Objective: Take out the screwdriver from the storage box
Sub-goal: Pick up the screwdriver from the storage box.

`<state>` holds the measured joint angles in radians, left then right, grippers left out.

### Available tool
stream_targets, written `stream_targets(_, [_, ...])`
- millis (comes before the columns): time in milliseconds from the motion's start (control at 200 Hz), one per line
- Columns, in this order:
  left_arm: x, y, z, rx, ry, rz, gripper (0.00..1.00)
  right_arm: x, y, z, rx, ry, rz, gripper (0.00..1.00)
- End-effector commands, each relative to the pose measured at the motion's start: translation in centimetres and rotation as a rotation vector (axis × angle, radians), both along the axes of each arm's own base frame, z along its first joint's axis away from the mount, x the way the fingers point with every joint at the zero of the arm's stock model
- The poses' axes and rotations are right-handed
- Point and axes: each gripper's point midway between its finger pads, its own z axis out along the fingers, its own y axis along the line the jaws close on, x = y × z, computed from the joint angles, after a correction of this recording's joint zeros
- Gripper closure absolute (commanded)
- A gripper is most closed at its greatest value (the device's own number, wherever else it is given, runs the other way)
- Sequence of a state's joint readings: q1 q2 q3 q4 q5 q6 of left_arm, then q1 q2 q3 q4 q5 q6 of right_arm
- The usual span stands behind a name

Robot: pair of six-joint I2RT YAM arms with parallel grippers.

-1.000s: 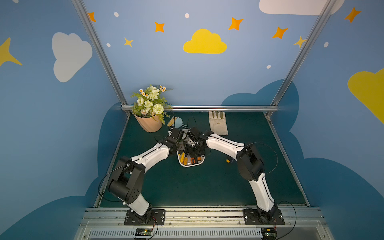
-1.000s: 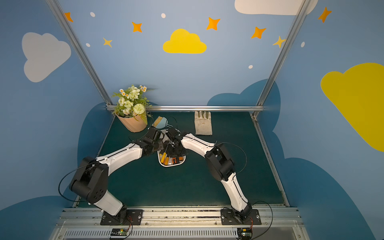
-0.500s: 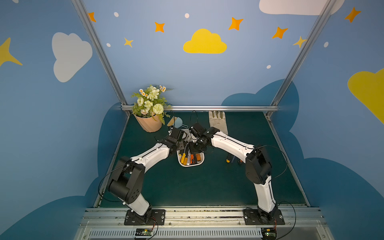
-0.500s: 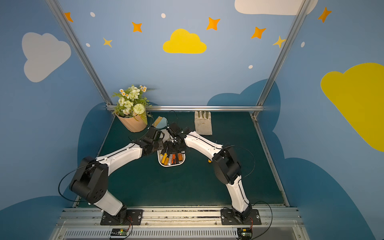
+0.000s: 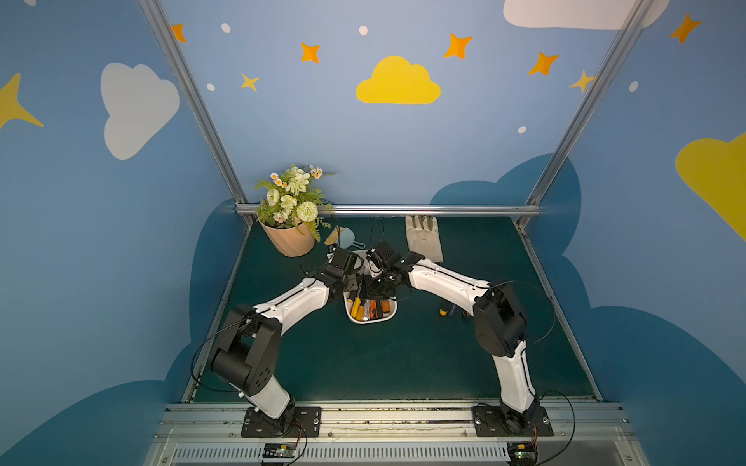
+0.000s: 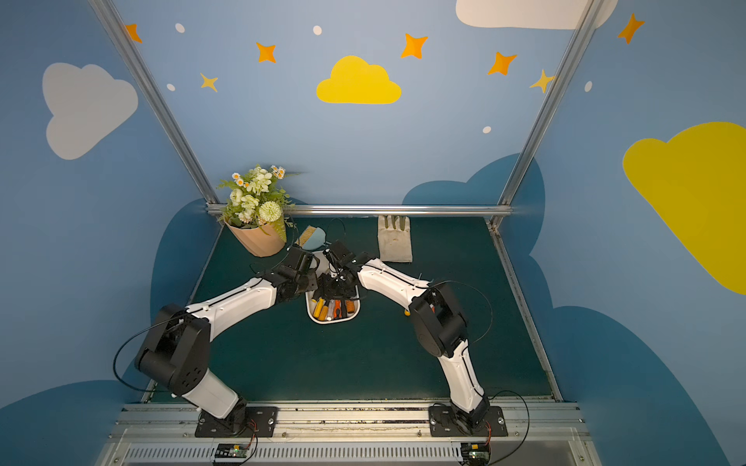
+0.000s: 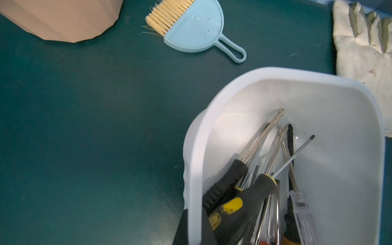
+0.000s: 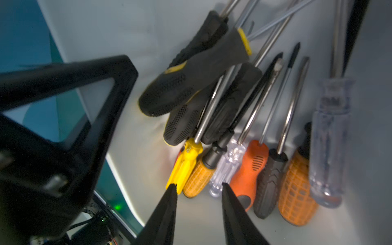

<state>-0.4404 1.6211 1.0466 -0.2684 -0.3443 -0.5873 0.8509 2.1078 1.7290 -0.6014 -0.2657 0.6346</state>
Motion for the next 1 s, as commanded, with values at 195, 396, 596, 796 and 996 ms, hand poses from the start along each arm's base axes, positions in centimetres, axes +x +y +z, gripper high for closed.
stream_targets(195, [1.9, -0.6, 3.9, -0.05, -0.117, 0.009, 0.98, 0.2, 1.8, -3.2, -0.008, 0.089, -0.062, 0.61])
stream_targets(396, [1.8, -0.8, 3.9, -0.059, -0.114, 0.005, 0.98, 0.8, 1.9, -4.5, -0.06, 0.084, -0.074, 0.62])
stream_targets(596, [1.8, -0.8, 4.1, -0.063, -0.116, 0.006, 0.98, -0.3, 1.2, -5.7, -0.115, 0.116, -0.048, 0.83])
stream_targets(796, [1.9, -0.5, 4.0, -0.051, -0.116, 0.015, 0.98, -0.6, 0.8, -3.5, -0.056, 0.063, -0.009, 1.0])
stream_targets(996, [2.0, -0.2, 3.8, -0.048, -0.11, 0.023, 0.98, -0.3, -0.3, -0.1, -0.016, 0.001, 0.013, 1.0])
